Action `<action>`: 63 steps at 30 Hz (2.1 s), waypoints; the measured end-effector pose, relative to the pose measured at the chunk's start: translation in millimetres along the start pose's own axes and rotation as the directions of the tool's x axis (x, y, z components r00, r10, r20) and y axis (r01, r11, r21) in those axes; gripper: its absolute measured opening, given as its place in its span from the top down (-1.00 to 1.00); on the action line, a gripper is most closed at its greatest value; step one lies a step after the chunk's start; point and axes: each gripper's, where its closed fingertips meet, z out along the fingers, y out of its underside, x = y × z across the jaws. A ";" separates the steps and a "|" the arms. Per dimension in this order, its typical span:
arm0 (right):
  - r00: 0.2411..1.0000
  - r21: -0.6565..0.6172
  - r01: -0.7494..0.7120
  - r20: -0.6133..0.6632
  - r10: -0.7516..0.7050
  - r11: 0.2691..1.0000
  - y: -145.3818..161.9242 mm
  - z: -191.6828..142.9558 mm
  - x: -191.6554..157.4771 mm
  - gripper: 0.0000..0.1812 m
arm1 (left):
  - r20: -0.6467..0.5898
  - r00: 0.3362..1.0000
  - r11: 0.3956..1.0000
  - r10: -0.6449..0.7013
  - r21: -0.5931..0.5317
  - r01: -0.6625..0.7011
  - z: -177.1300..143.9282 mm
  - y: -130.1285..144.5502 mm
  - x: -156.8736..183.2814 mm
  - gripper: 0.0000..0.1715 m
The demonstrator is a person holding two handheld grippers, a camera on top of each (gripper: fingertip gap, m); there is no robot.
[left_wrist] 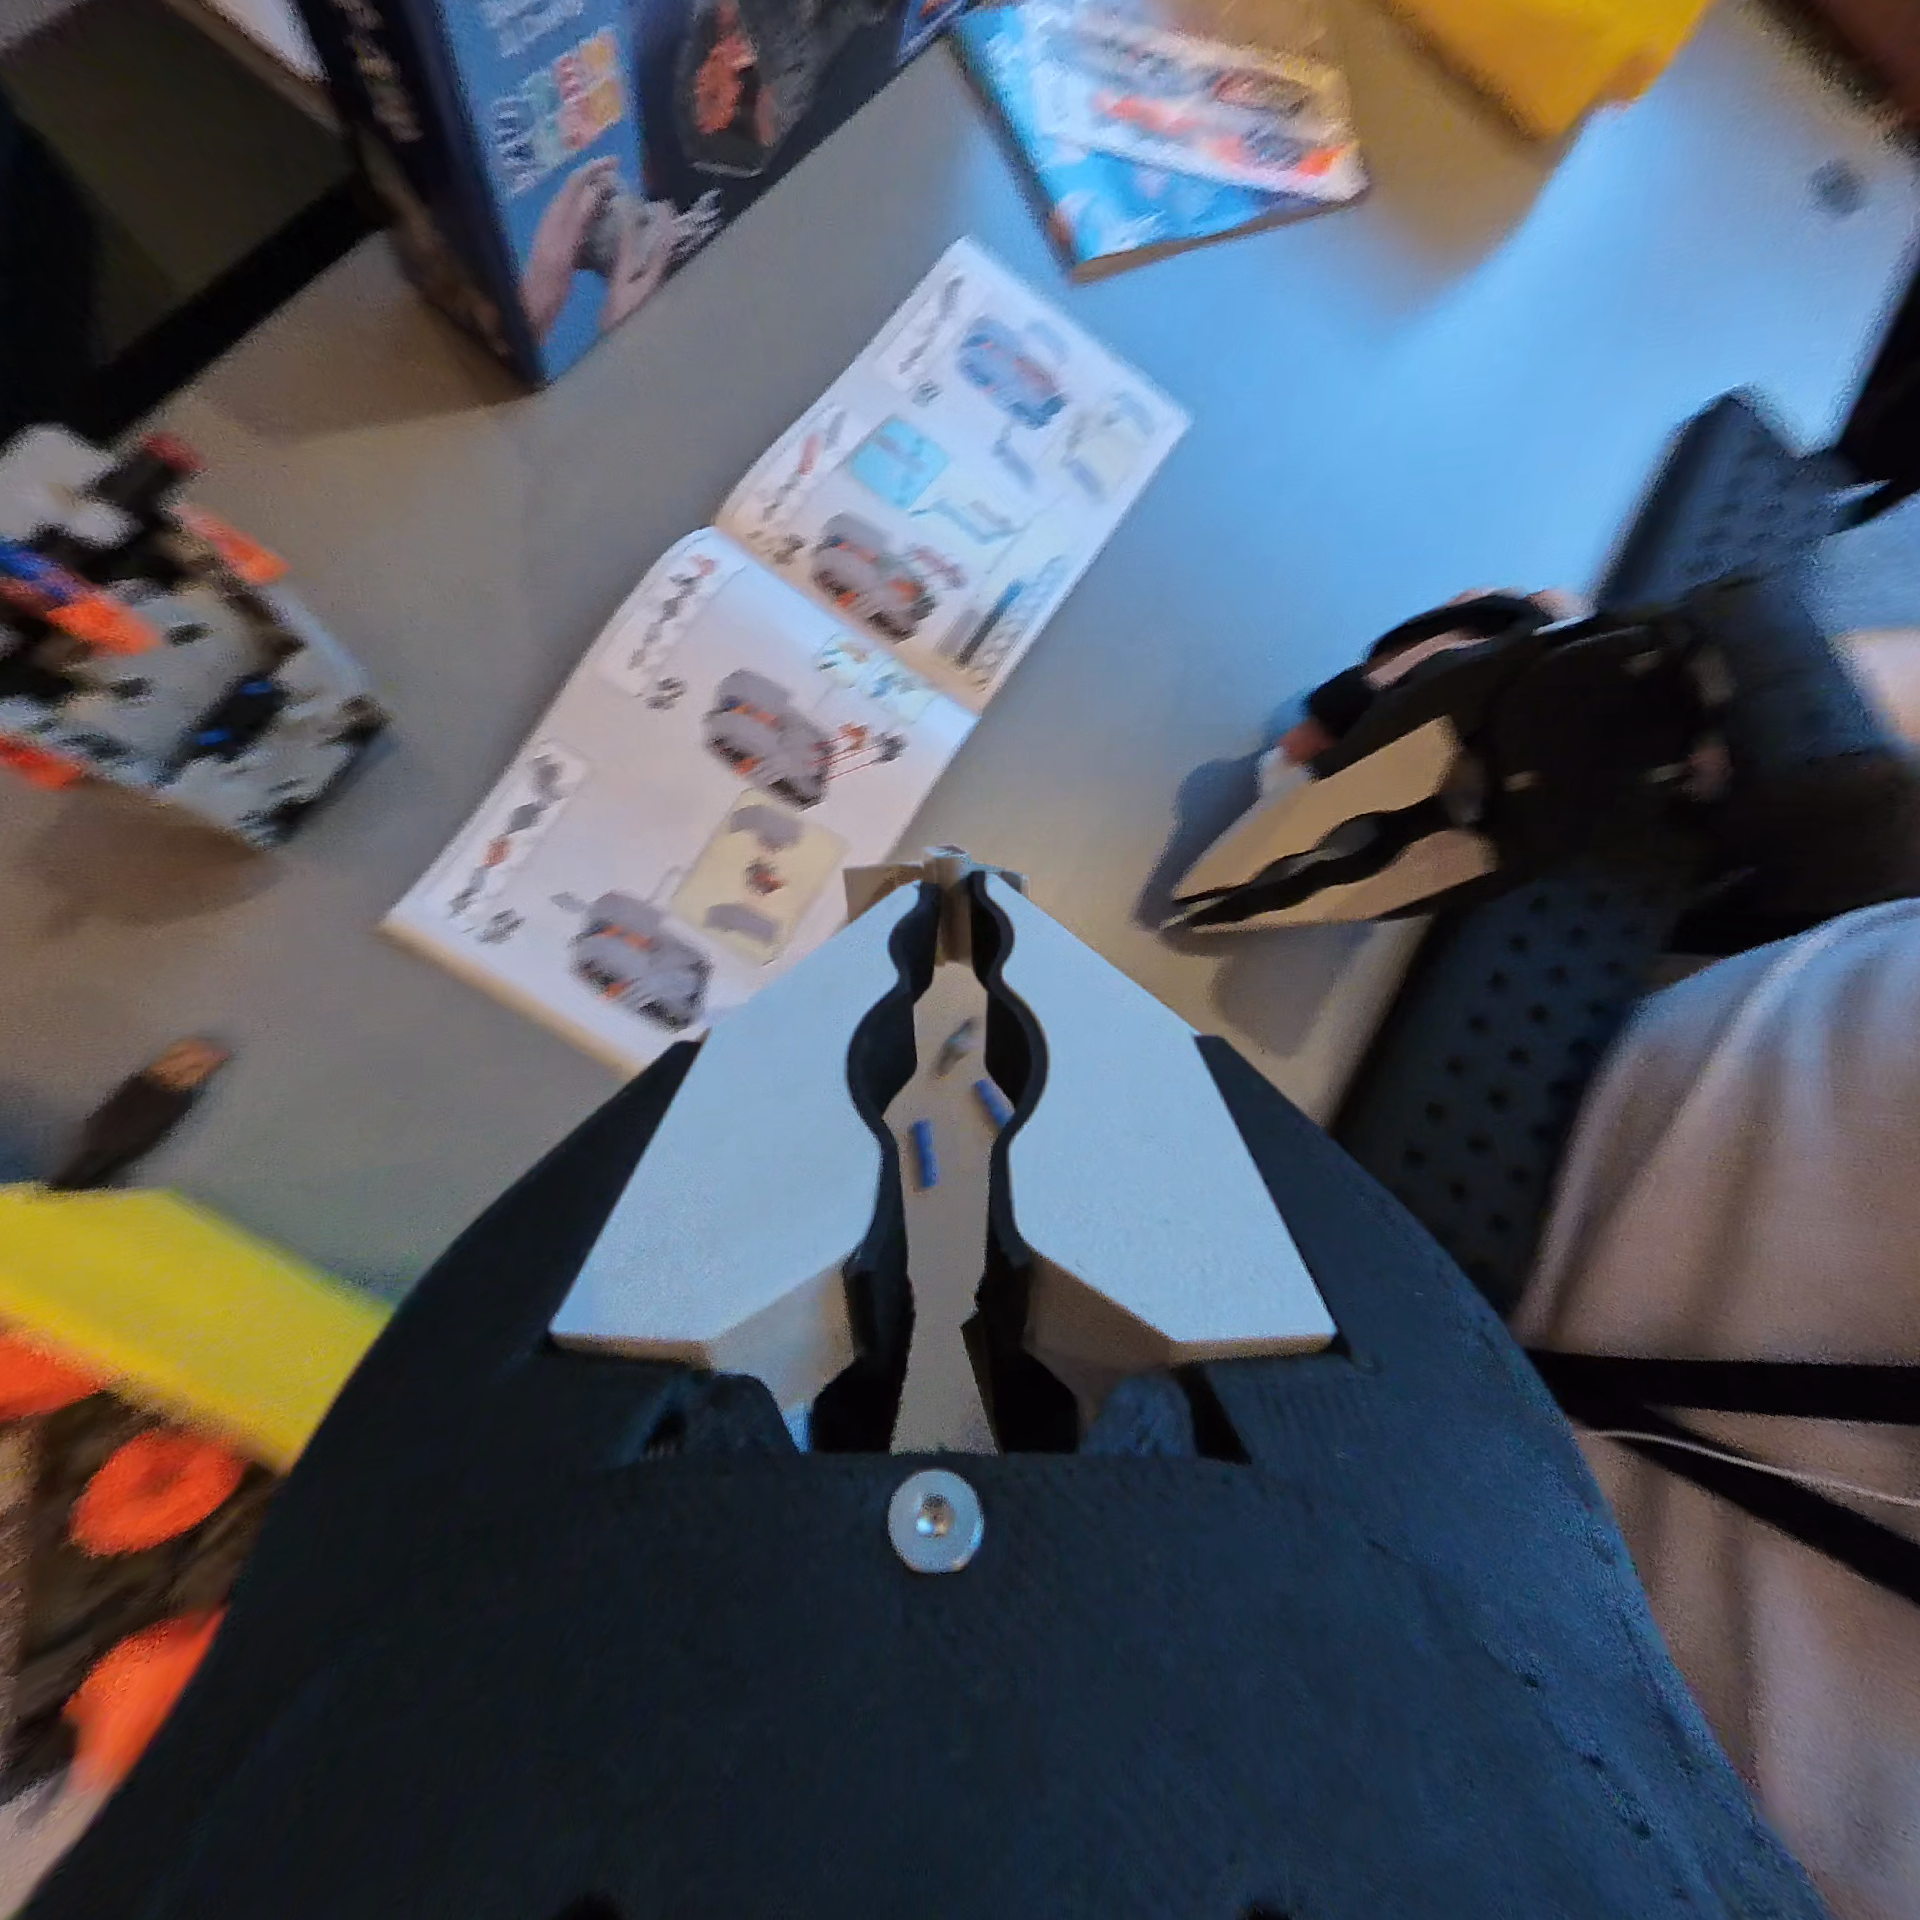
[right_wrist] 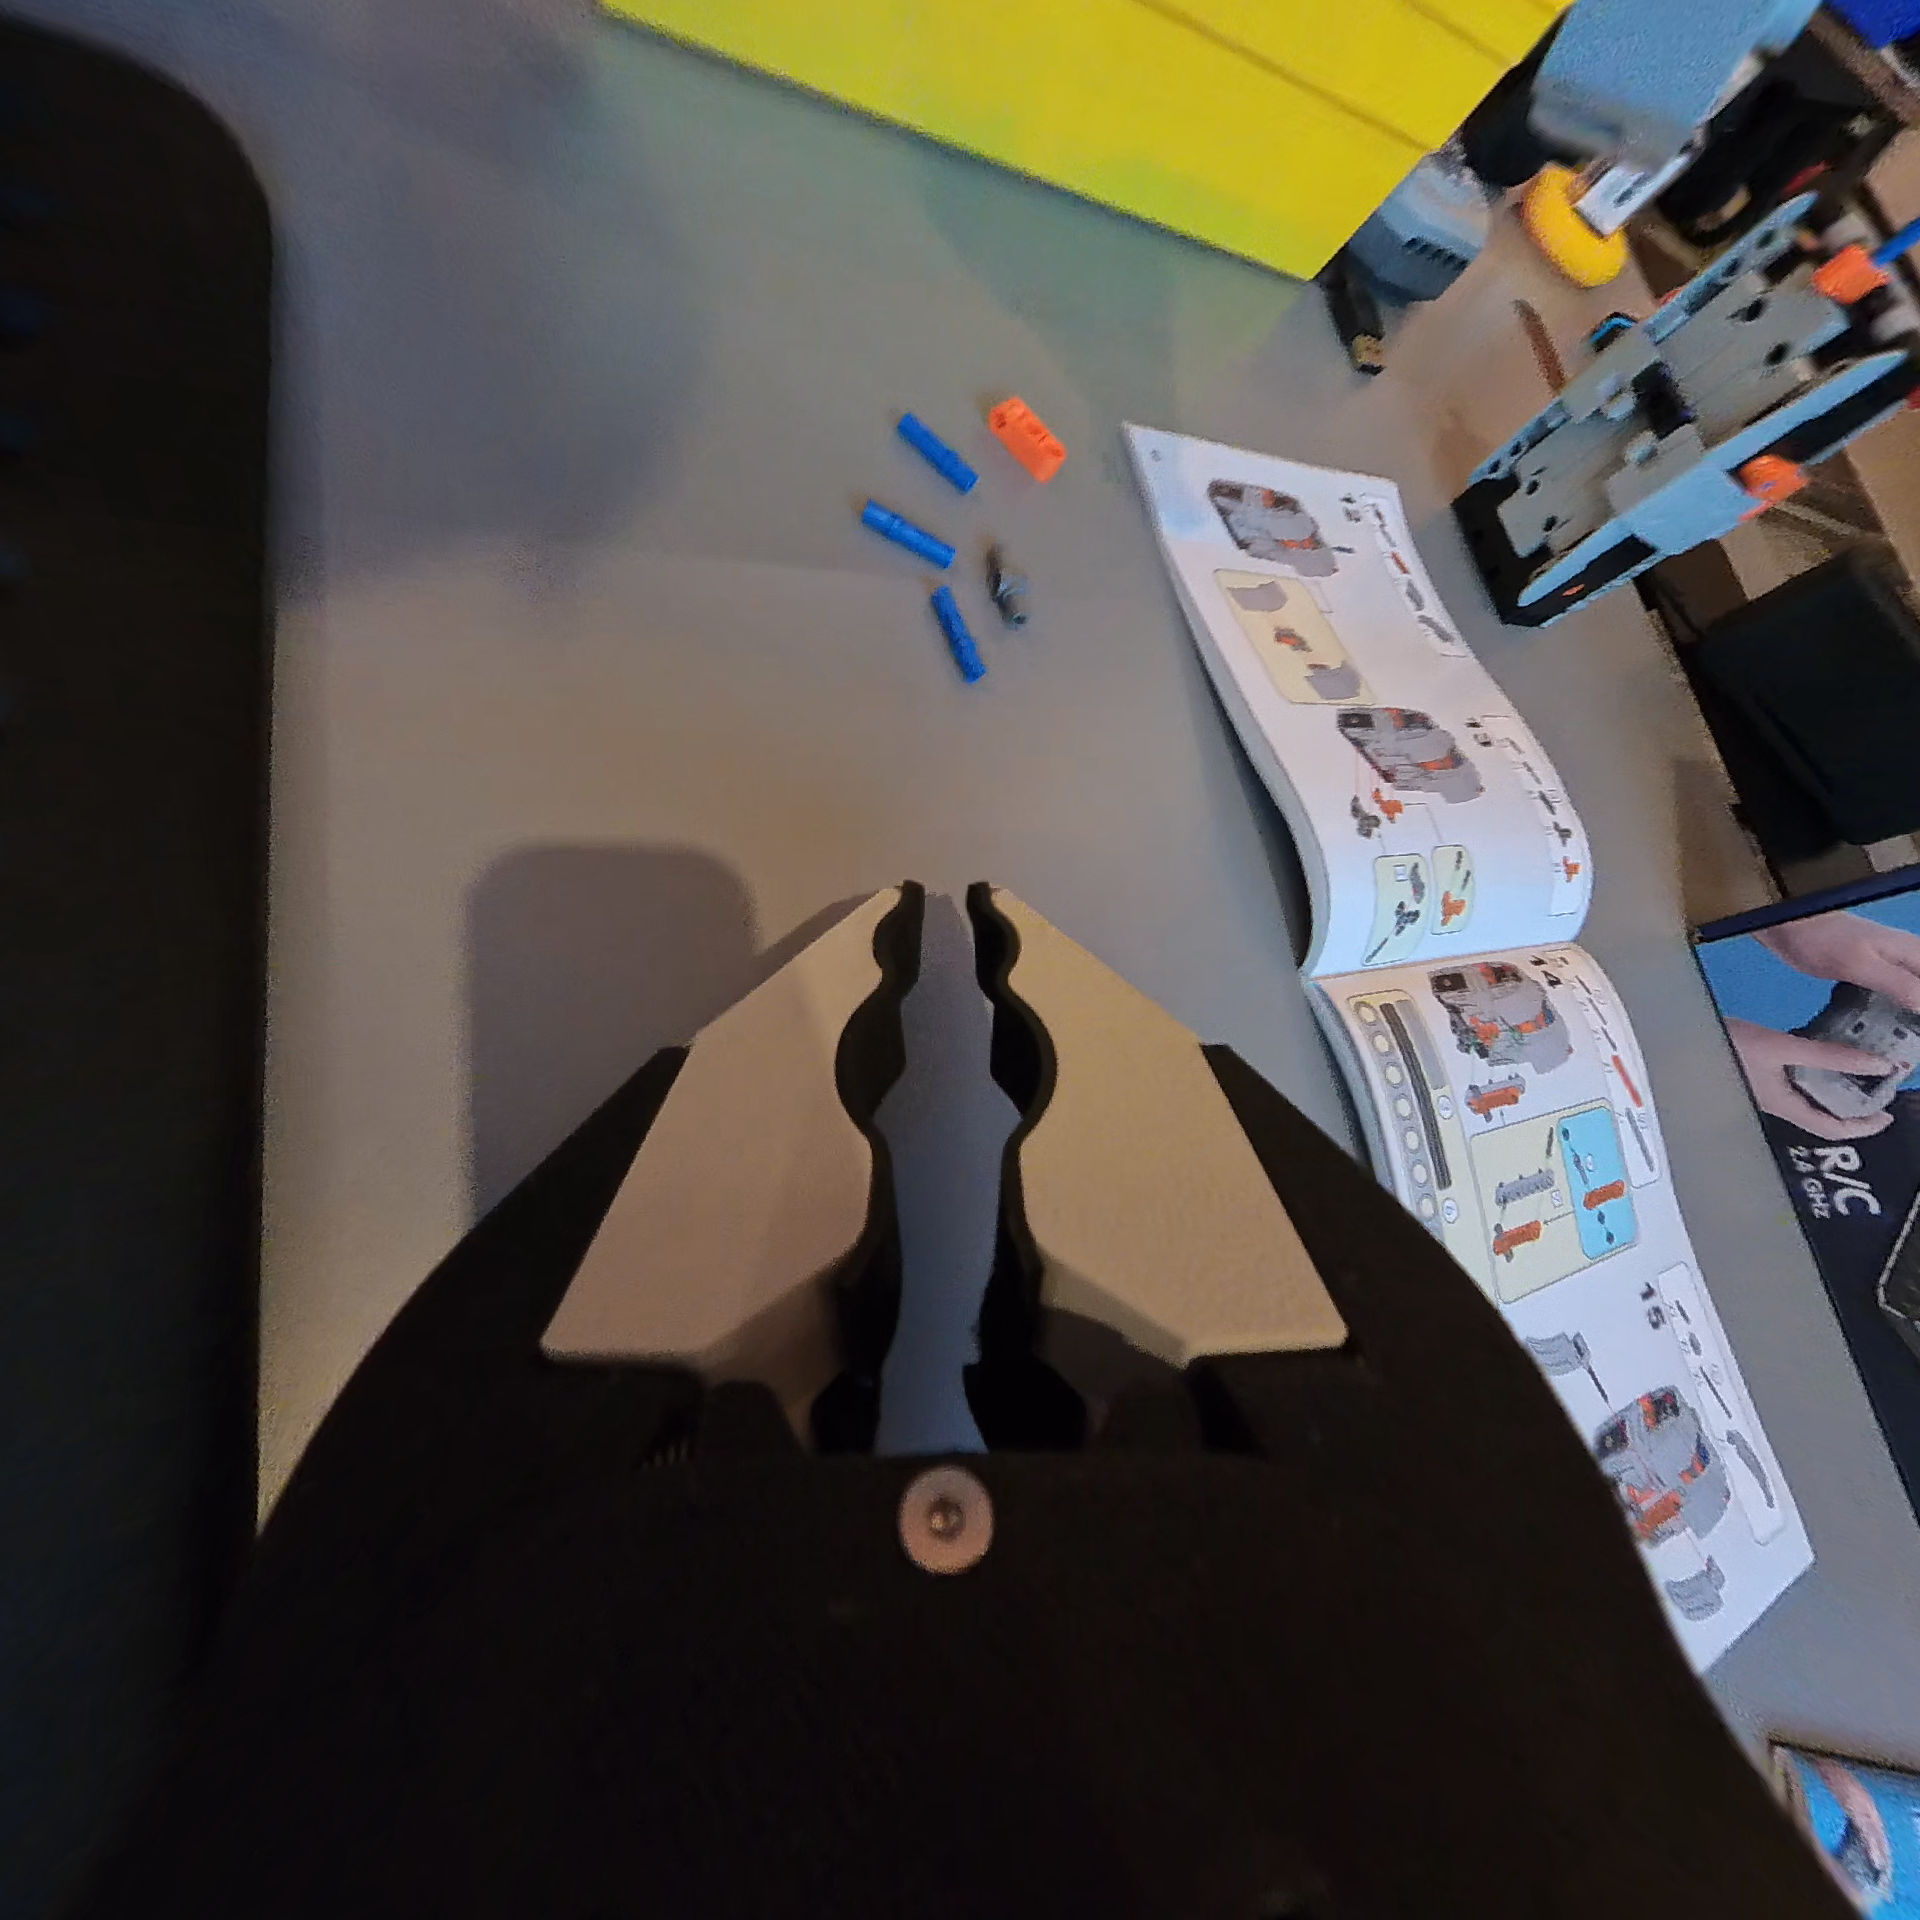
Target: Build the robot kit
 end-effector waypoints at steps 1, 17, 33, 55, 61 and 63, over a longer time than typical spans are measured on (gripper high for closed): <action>1.000 0.019 -0.018 -0.011 0.019 1.000 -3.6 -1.1 3.1 0.91 | -0.075 0.997 0.999 -0.025 0.021 0.027 4.1 -4.7 12.0 0.95; 0.918 0.374 -0.118 -0.312 0.245 0.920 -55.8 -57.9 65.1 0.55 | -0.131 0.987 0.995 0.095 -0.022 -0.099 76.2 -6.5 78.7 0.95; 0.839 0.295 -0.034 -0.511 0.187 0.955 -48.5 -70.3 87.5 0.58 | -0.265 0.964 0.995 -0.010 0.089 0.035 72.3 -25.2 85.7 0.95; 0.768 0.501 -0.571 0.046 0.639 0.650 -21.1 -76.1 95.7 1.00 | -0.160 0.985 0.957 -0.063 0.271 0.105 -17.4 -48.4 31.7 0.89; 0.958 0.202 -0.074 -0.258 0.126 0.977 -13.8 -35.5 78.8 1.00 | 0.259 0.963 0.893 -0.081 0.448 -0.045 -122.1 -45.7 -20.9 0.86; 0.958 0.085 0.126 -0.268 -0.099 0.988 -10.2 -19.0 61.4 1.00 | 0.352 0.930 0.873 -0.102 0.480 -0.086 -153.1 -38.3 -29.7 0.82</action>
